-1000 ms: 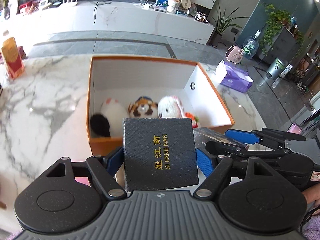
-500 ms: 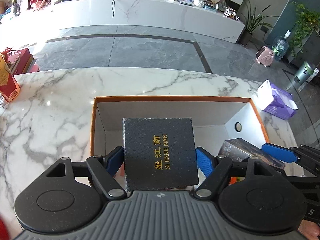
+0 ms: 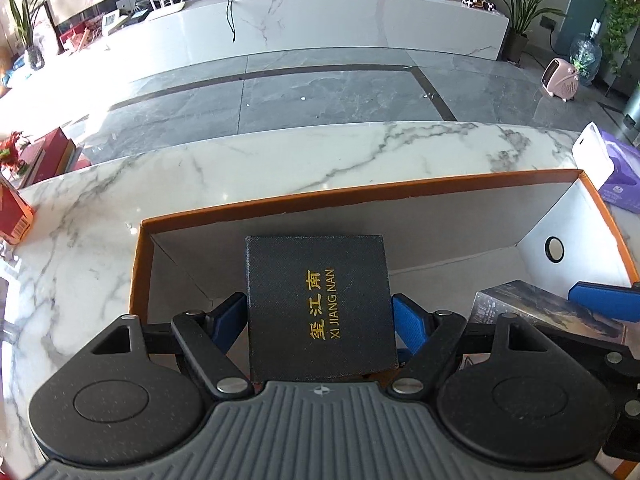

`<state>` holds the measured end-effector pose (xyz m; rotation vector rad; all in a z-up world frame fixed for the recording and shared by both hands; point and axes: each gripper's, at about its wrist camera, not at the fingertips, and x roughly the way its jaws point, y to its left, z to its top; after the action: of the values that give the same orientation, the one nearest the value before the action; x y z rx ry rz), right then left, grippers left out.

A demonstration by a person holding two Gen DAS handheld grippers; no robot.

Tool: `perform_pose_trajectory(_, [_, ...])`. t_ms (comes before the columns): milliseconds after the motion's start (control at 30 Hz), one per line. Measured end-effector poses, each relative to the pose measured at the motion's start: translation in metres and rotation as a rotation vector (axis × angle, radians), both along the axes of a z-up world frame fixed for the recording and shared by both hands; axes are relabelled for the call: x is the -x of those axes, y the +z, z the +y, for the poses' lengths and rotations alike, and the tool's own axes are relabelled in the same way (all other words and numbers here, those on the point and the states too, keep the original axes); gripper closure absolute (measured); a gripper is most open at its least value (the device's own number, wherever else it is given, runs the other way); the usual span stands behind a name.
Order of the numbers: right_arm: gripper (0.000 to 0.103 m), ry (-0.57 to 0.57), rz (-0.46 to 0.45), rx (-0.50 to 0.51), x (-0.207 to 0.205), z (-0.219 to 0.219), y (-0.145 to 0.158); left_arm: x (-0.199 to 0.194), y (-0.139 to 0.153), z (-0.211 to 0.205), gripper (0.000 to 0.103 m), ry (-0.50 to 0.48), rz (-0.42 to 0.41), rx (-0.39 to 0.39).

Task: Organize objects
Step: 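Lift the dark box with the left tool while the right tool lifts the picture book, then lower the dark box into the shoebox with the left tool while the right tool lowers the book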

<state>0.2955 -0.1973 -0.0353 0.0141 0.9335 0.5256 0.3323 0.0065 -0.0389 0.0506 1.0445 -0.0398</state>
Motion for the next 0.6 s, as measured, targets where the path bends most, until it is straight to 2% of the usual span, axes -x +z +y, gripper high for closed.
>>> perform_pose_trajectory(200, [0.043,0.006,0.01,0.01,-0.002,0.003,-0.007,0.0,-0.01,-0.006,0.011,-0.049,0.026,-0.054])
perform_pose_trajectory(600, [0.043,0.003,0.047,0.018,-0.011,0.012,-0.015,0.001,0.0,0.0,0.009,-0.092,0.029,-0.004])
